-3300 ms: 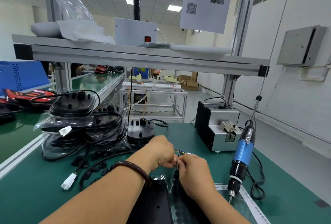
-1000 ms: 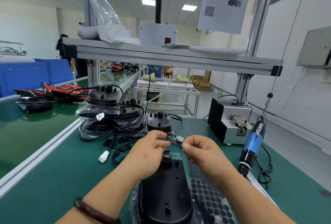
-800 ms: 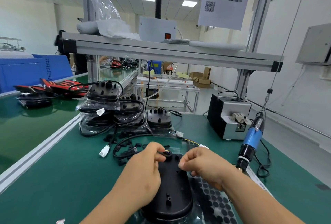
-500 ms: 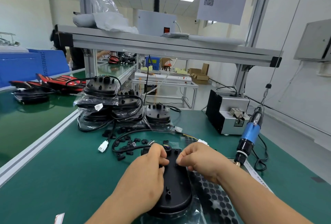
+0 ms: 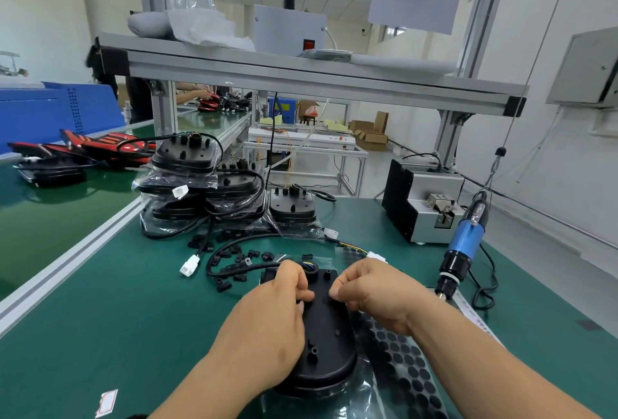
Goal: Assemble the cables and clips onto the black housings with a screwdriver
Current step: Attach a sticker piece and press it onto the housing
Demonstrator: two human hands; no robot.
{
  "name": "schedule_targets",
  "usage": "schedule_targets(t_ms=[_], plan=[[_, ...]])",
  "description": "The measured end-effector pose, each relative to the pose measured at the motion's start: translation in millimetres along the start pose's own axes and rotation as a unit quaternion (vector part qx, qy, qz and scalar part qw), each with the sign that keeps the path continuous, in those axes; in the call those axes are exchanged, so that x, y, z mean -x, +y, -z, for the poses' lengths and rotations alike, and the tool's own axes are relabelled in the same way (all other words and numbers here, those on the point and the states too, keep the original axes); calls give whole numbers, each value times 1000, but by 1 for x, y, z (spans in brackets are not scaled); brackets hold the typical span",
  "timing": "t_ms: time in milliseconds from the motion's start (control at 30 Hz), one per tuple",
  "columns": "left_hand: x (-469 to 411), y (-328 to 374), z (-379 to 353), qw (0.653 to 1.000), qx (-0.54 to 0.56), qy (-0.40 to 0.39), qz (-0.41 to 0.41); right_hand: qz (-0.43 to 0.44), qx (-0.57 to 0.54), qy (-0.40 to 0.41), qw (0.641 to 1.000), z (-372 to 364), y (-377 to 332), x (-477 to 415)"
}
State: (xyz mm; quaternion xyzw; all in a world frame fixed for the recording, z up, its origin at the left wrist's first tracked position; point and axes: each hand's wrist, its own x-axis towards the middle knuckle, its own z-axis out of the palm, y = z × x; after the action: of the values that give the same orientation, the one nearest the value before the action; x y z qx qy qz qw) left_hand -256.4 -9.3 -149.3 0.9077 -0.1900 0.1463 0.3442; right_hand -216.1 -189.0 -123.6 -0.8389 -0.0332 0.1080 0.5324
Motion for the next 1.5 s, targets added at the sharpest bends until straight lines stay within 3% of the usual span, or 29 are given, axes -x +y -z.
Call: schedule_targets(t_ms=[867, 1100, 1500], plan=[[-1, 2, 0, 1000, -30, -7, -1, 13, 54, 3, 998, 0, 1, -2], [-1, -1, -1, 1000, -29, -4, -3, -19, -95, -7, 995, 2, 4, -2], [0, 0, 0, 1000, -30, -6, -3, 2, 55, 0, 998, -1, 0, -1]])
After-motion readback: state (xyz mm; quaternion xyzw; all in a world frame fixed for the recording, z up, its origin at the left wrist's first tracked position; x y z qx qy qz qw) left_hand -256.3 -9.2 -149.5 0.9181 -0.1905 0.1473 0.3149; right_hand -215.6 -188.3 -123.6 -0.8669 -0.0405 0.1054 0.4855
